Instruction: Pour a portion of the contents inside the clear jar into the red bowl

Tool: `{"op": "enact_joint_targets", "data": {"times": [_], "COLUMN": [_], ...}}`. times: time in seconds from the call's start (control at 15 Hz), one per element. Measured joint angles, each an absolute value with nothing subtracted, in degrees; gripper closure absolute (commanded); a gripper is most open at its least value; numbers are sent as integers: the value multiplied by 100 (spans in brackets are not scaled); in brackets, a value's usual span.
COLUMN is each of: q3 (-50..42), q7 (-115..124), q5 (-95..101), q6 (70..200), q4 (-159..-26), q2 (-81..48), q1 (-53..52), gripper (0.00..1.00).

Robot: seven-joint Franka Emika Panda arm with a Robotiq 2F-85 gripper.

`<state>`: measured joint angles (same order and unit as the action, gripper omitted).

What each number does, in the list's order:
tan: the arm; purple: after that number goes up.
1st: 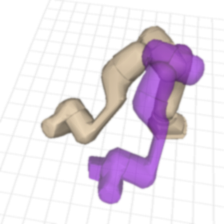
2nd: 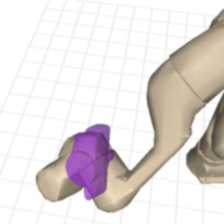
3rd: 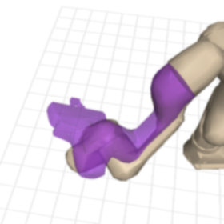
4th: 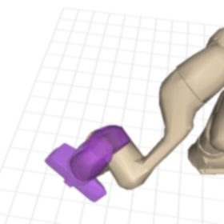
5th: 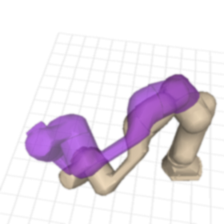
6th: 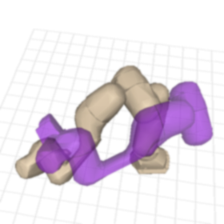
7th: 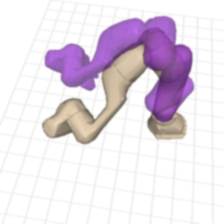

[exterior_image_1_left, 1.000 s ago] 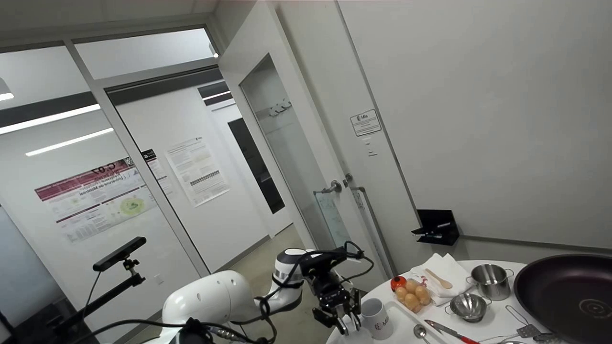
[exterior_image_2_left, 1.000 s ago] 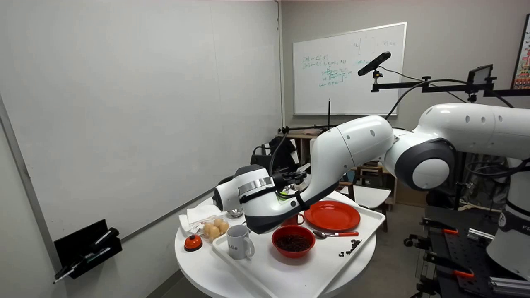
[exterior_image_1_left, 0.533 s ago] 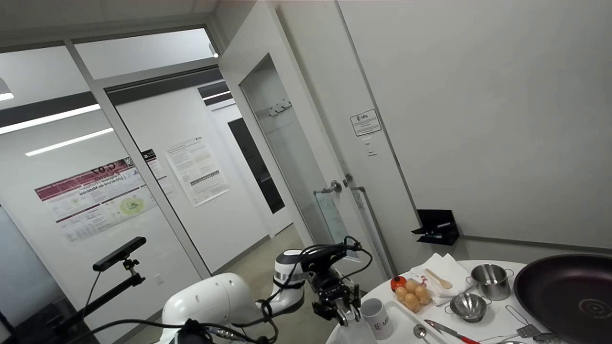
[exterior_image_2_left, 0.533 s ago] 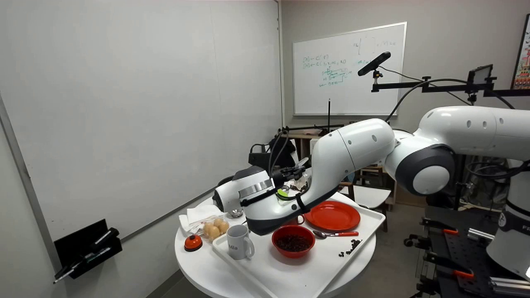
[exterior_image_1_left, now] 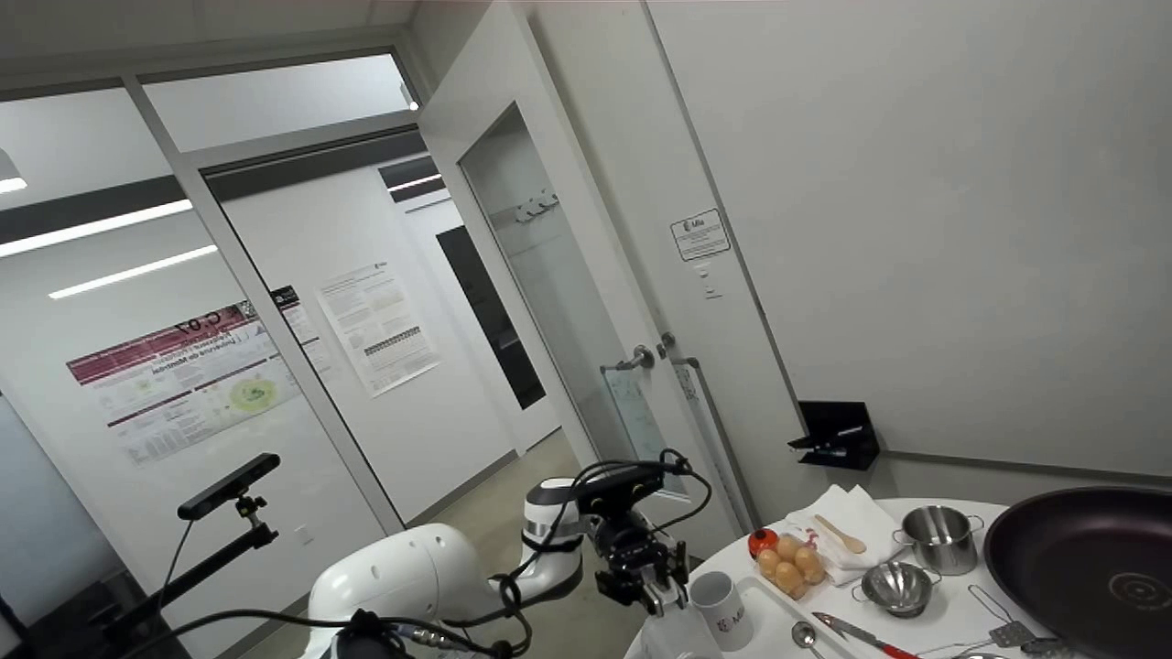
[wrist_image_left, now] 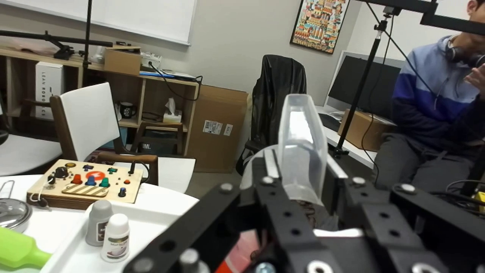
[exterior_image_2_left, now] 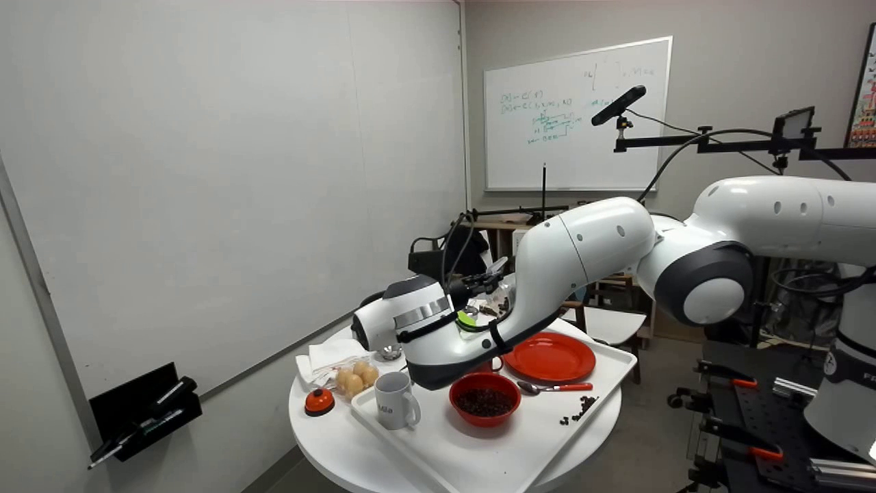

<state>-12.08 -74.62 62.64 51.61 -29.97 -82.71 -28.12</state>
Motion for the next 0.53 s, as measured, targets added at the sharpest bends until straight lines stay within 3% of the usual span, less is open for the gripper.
{"op": "enact_joint_targets", "data": {"times": [0.53], "q3": [-1517], "q7": [-7880], "q5": [6478], "q6": [5161], "q4": [-2951], "q2": [-8379], "q1": [-2926], "gripper": [93]}}
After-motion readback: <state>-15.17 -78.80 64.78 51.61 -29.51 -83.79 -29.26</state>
